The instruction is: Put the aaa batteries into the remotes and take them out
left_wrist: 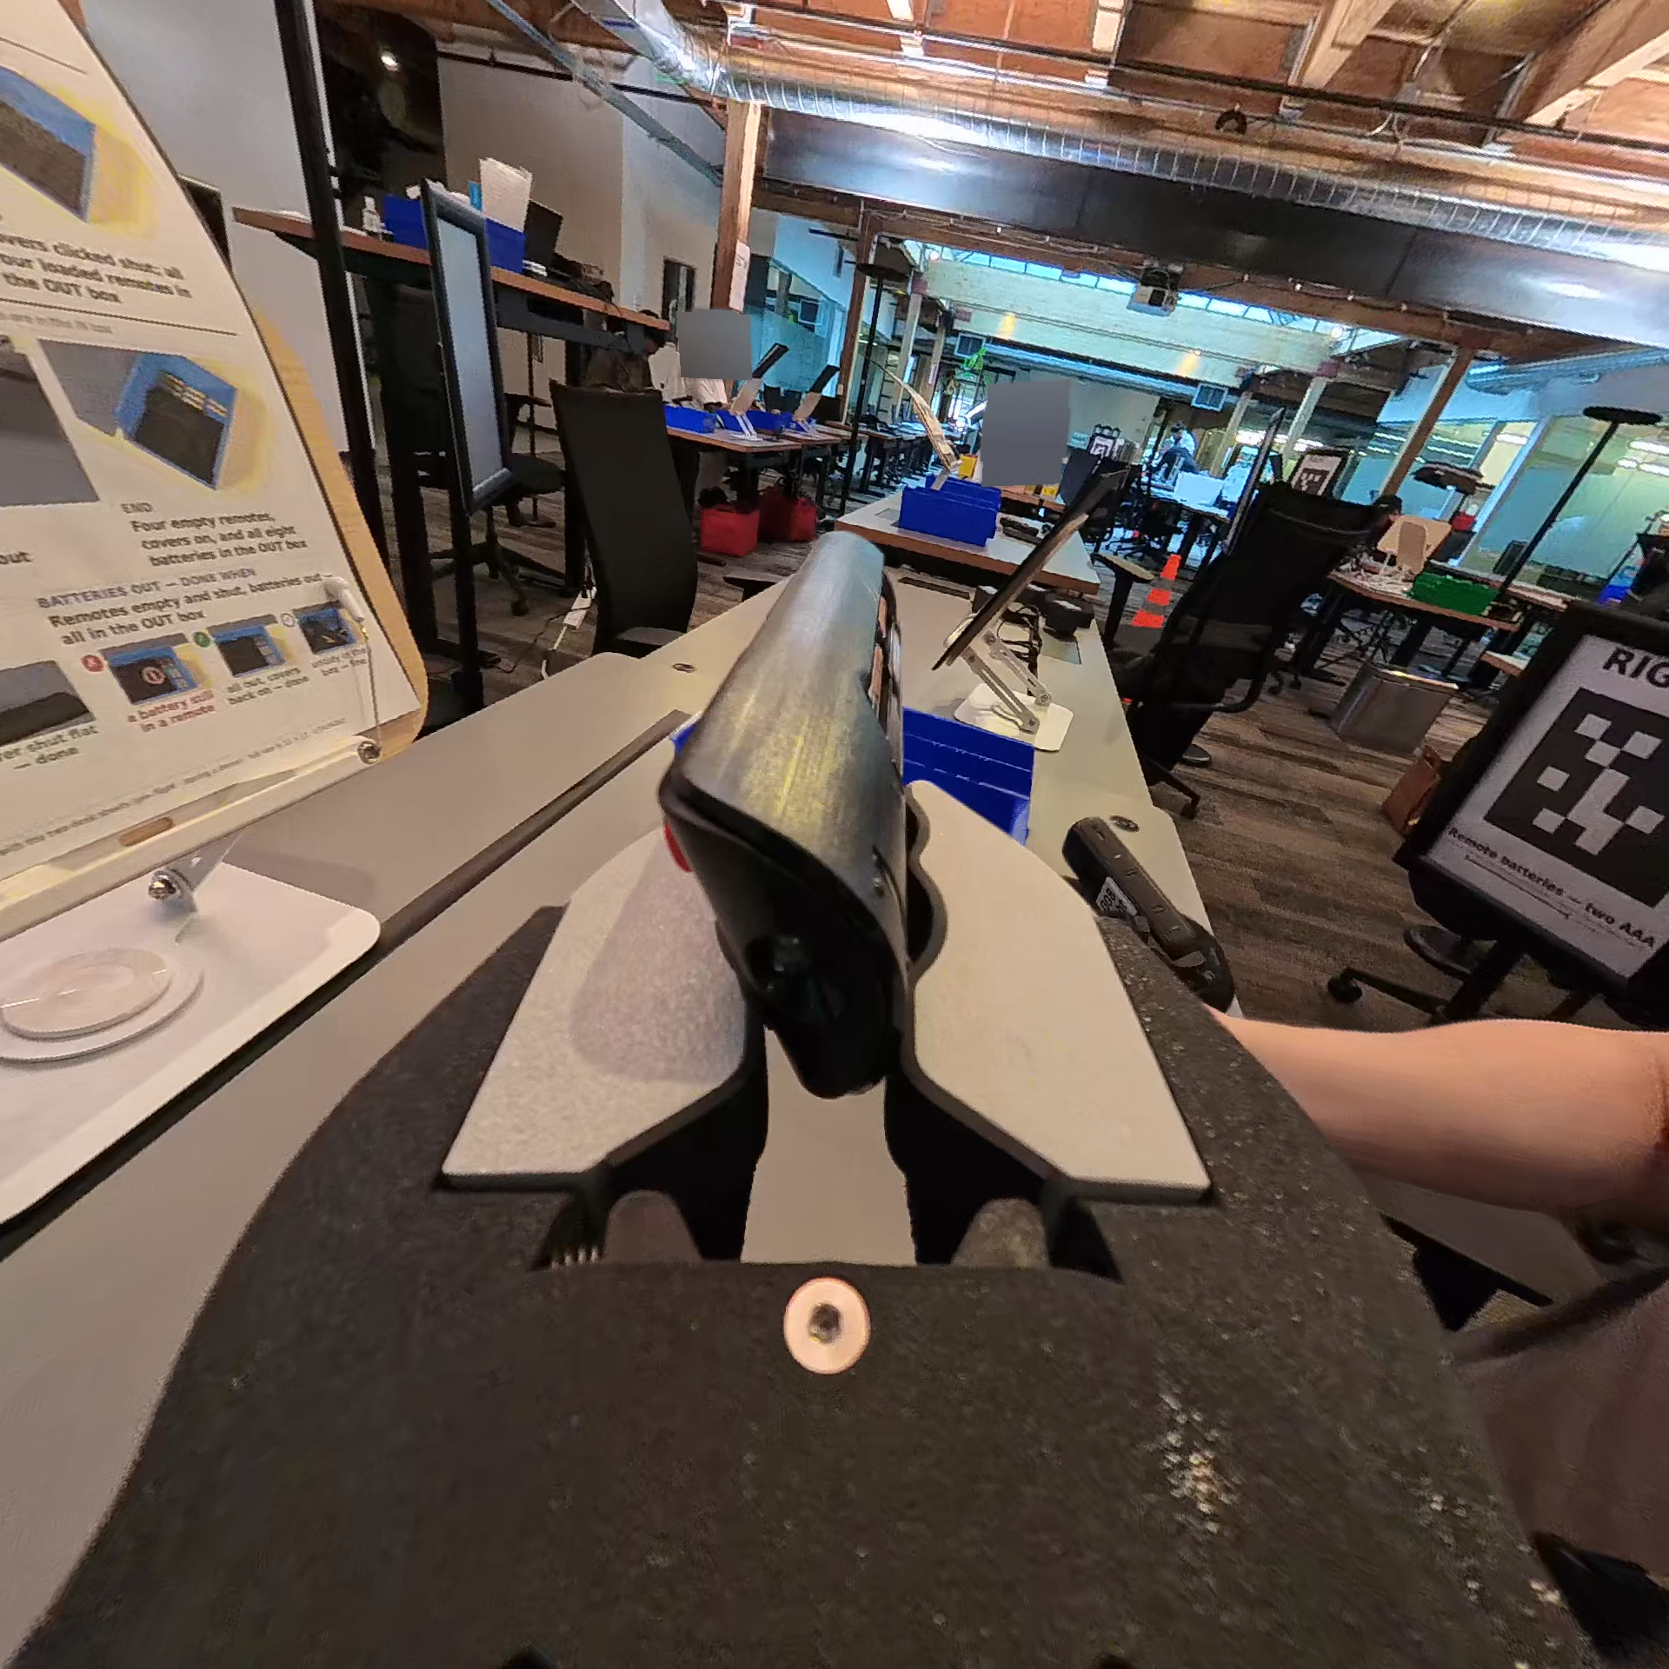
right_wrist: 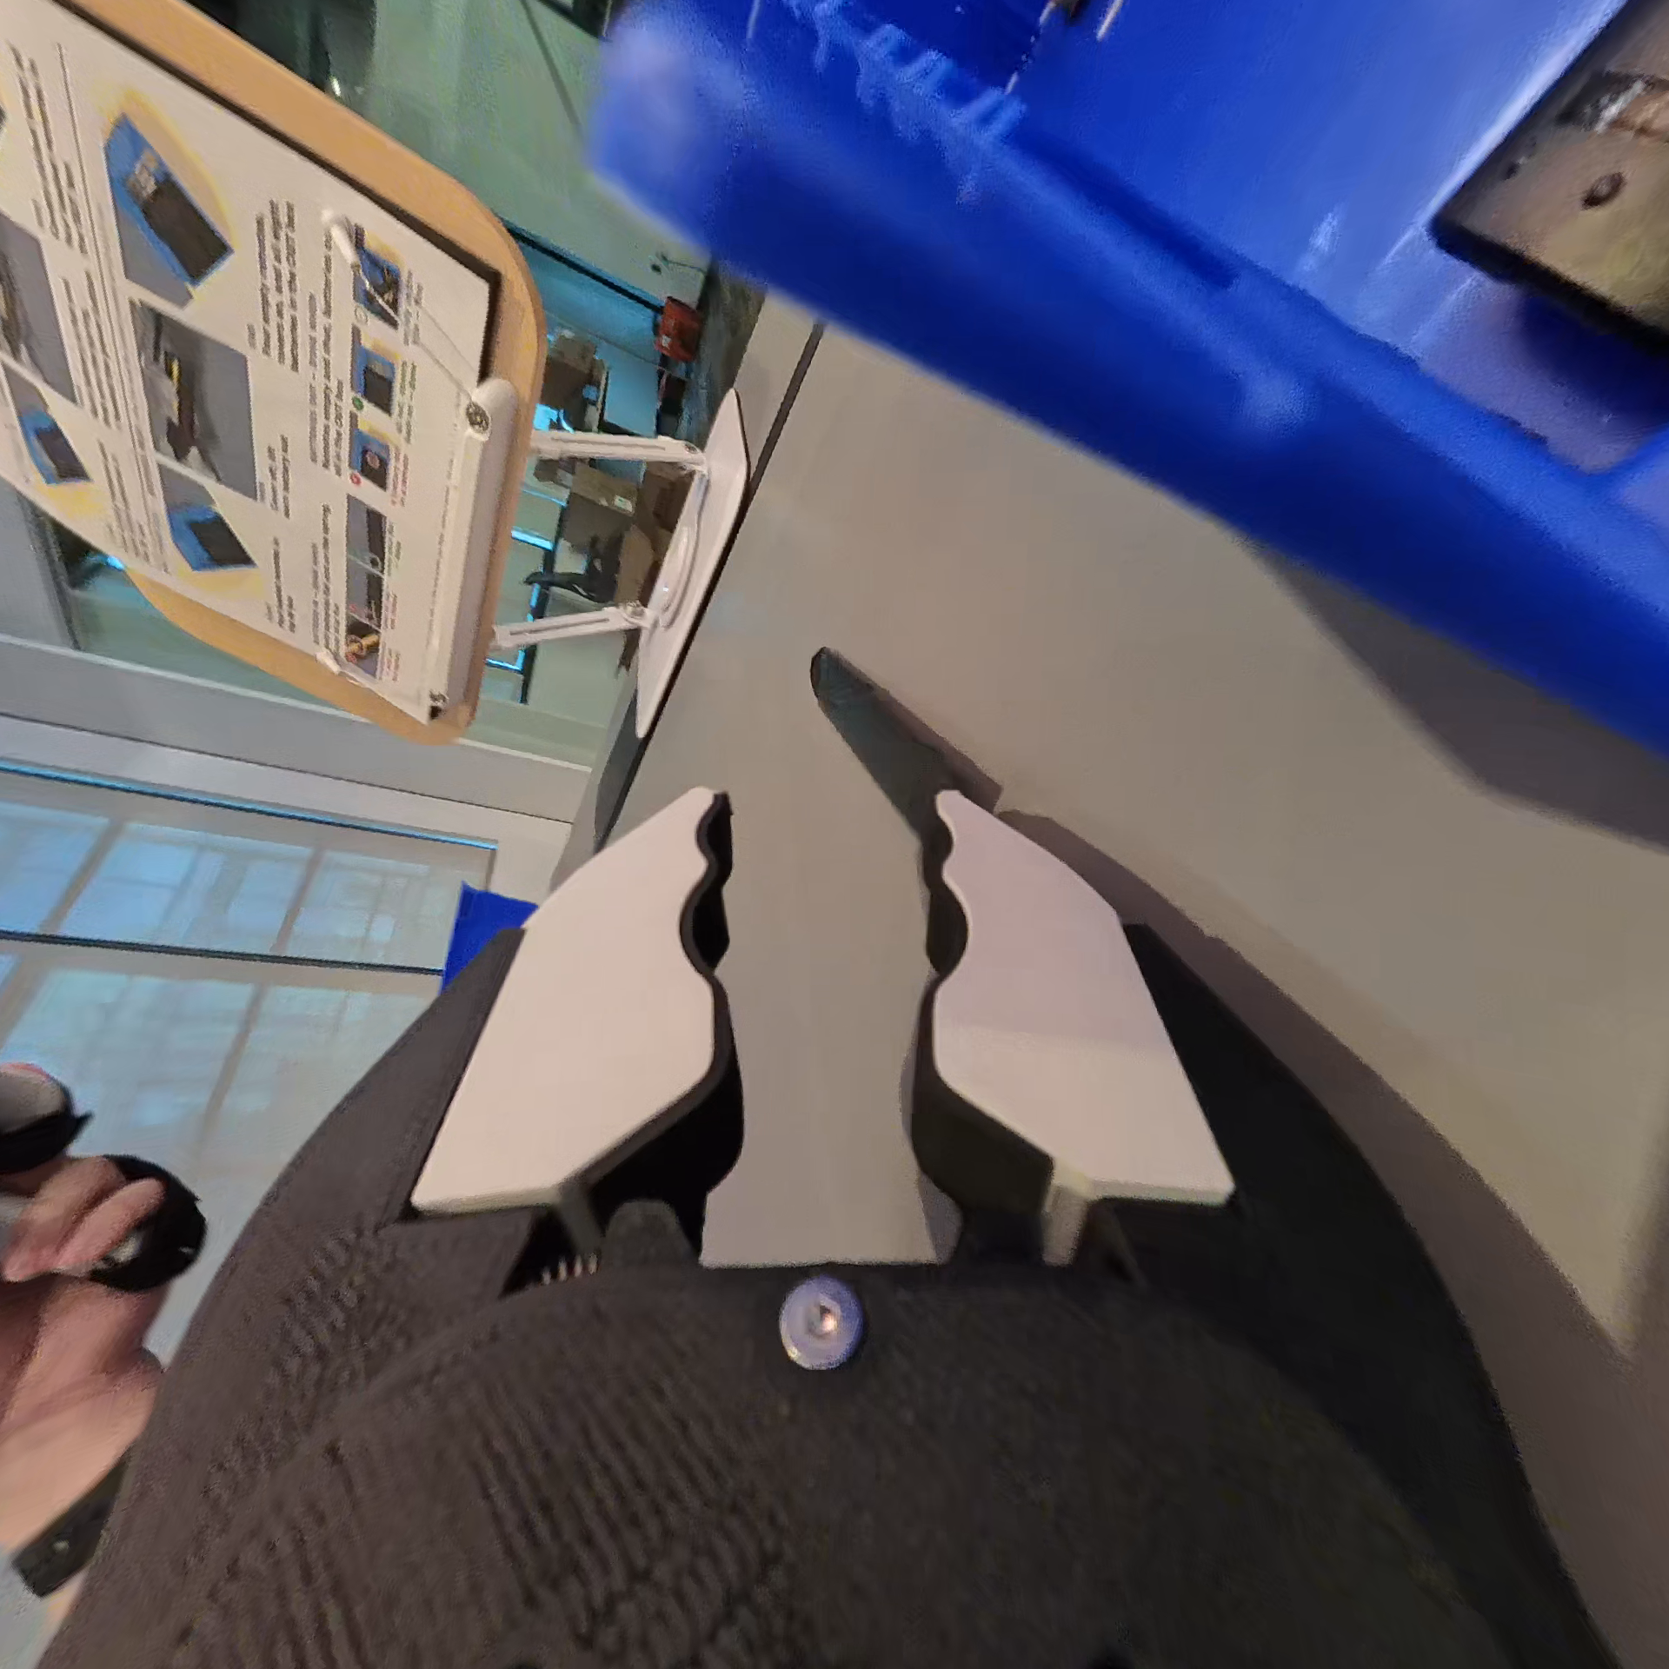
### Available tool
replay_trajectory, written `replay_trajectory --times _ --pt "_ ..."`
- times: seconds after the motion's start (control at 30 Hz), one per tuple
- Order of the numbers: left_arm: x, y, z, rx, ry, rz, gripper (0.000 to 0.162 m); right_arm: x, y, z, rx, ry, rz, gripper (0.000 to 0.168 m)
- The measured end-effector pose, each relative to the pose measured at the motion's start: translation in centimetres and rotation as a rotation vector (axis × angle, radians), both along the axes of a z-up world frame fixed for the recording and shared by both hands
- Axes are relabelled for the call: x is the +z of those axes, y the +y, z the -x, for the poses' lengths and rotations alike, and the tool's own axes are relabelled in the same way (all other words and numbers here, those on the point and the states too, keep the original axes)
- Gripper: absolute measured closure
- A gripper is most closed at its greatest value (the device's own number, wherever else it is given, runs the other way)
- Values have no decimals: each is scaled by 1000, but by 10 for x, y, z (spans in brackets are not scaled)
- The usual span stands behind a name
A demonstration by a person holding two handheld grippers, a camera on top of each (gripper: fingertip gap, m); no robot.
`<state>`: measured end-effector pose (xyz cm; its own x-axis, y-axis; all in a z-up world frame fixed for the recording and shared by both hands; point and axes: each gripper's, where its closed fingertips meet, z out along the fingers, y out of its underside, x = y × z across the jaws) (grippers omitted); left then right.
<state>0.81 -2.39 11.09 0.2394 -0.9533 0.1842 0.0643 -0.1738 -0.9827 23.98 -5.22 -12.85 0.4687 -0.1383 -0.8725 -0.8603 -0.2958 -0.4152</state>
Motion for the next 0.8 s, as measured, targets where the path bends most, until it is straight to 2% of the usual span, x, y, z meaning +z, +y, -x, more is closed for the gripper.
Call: replay_trajectory --times 0.17,0.27,0.37,0.43,0.5,0.57,0.7,0.77,0.8 --pt "-1 -6 0 -26 22 1 135 30 -19 9 39 -293 -105 116" --pt "-8 -9 1 -51 71 4 135 105 -29 42 122 -597 -415 116" --pt "-17 -12 -3 -80 125 18 135 195 -31 79 257 -993 -751 100" --pt "-24 -13 -7 -96 158 31 135 227 -22 102 383 -1267 -864 96" --pt "-30 -13 -13 -102 178 42 136 230 -7 123 563 -1494 -885 91" --pt "-36 -14 -20 -121 198 57 135 217 6 140 730 -1689 -861 81" --pt "-45 -20 -34 -173 226 77 136 187 28 159 833 -2005 -786 81" --pt "-45 -25 -40 -205 214 81 135 177 37 162 825 -2057 -741 85" --pt "-47 -26 -42 -213 222 87 135 175 38 162 823 -2051 -732 104"
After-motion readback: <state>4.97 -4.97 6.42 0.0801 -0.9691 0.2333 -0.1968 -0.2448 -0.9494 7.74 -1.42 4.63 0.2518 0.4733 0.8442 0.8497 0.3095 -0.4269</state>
